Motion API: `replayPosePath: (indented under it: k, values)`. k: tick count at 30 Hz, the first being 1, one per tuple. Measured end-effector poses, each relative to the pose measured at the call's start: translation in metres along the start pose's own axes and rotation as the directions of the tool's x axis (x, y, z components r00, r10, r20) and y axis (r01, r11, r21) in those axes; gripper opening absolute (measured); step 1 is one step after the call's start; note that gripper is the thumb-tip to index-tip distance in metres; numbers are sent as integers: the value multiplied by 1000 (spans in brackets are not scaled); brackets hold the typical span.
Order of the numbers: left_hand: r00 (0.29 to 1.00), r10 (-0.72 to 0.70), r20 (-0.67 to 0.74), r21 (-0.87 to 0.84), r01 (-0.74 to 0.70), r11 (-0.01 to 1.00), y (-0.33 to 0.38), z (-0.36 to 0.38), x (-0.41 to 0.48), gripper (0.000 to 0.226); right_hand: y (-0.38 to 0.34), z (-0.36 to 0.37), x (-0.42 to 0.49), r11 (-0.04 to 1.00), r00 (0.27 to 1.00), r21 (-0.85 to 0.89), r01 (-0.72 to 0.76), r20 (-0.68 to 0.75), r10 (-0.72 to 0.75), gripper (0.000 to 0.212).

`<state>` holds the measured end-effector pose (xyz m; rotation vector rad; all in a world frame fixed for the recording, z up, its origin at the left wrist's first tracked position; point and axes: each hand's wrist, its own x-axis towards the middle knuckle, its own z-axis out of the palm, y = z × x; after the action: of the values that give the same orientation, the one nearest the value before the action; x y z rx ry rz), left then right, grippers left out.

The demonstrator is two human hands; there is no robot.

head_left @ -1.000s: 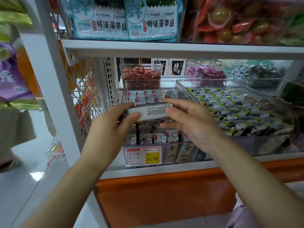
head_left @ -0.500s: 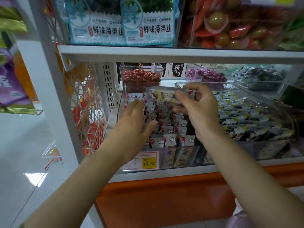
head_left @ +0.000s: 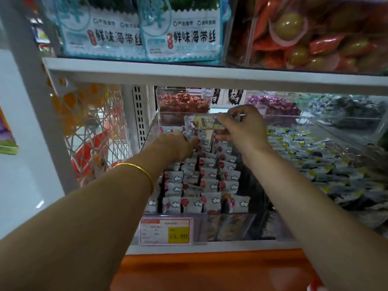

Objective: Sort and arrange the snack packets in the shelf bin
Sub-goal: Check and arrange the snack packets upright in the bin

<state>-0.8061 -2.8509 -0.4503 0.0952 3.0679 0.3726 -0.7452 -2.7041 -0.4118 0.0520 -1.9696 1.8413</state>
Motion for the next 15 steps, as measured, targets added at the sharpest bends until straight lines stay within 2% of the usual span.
replayPosePath:
  k: [5,8,10,12,15]
  values:
    - [997,-8,82,36,5,999,4,-6,-4,80,6,9,7,999,999,-51,6,41,-4,20]
    - [993,26,113,125,-40,991,5,-11,-13,72,8,20,18,991,997,-126,35,69,-27,18]
    - [993,46,113,191,-67,979,5,-13,-23,71,7,31,25,975,995,-212,63,88,-45,27]
    - [990,79,117,224,-103,969,6,-16,-36,67,8,44,31,950,990,-292,112,117,-81,33]
    - [989,81,125,209,-106,972,8,-22,-56,70,11,63,41,886,967,-401,233,191,-168,24]
